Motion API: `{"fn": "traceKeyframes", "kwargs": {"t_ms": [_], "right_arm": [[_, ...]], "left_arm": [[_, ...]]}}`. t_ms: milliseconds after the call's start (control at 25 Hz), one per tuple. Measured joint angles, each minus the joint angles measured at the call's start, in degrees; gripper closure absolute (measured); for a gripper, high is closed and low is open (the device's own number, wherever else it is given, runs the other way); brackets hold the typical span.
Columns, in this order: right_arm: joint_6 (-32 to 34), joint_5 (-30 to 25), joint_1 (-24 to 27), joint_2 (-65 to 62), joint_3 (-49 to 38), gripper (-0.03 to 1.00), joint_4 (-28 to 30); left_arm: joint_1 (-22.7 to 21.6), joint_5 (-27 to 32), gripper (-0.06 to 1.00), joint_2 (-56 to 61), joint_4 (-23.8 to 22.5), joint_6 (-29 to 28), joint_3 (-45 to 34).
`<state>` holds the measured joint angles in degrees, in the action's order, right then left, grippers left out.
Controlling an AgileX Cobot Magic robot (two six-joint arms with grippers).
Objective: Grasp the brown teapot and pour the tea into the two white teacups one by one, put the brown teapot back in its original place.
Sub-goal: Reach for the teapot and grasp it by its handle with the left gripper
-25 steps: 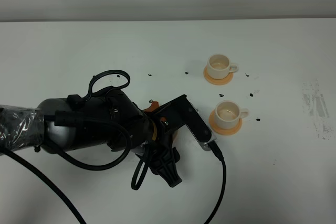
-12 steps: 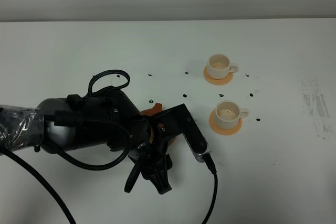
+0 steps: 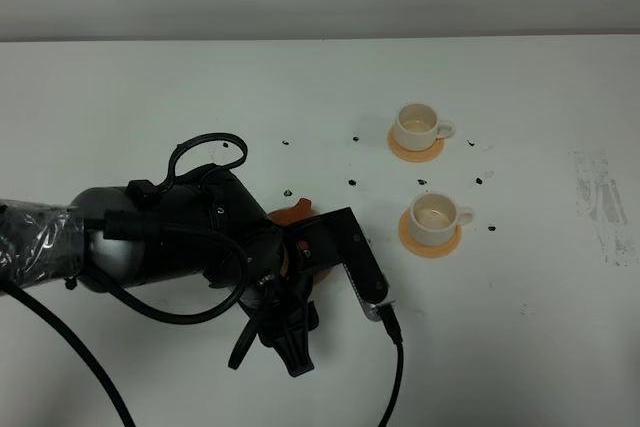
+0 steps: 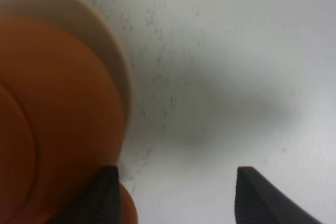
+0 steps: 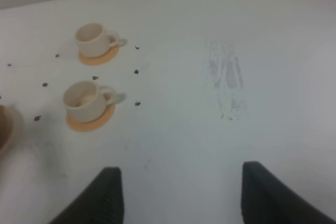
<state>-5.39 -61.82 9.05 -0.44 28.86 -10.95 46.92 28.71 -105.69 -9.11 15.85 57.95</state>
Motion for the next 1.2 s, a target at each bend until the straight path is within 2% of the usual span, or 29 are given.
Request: {"fn": "traceKeyframes", "kwargs": {"t_ms": [440,1200], "right_arm": [[0.0,0.0,0.0,0.0,0.0,0.46,0.0],[0.0,0.0,0.0,0.0,0.0,0.46,0.0]], "left_arm": [[-0.8,2.5,0.43,0.0,-2.1,0.9,0.0],[-1.4,6.3,0.43,0.0,-3.6,12.7,0.0]]}}
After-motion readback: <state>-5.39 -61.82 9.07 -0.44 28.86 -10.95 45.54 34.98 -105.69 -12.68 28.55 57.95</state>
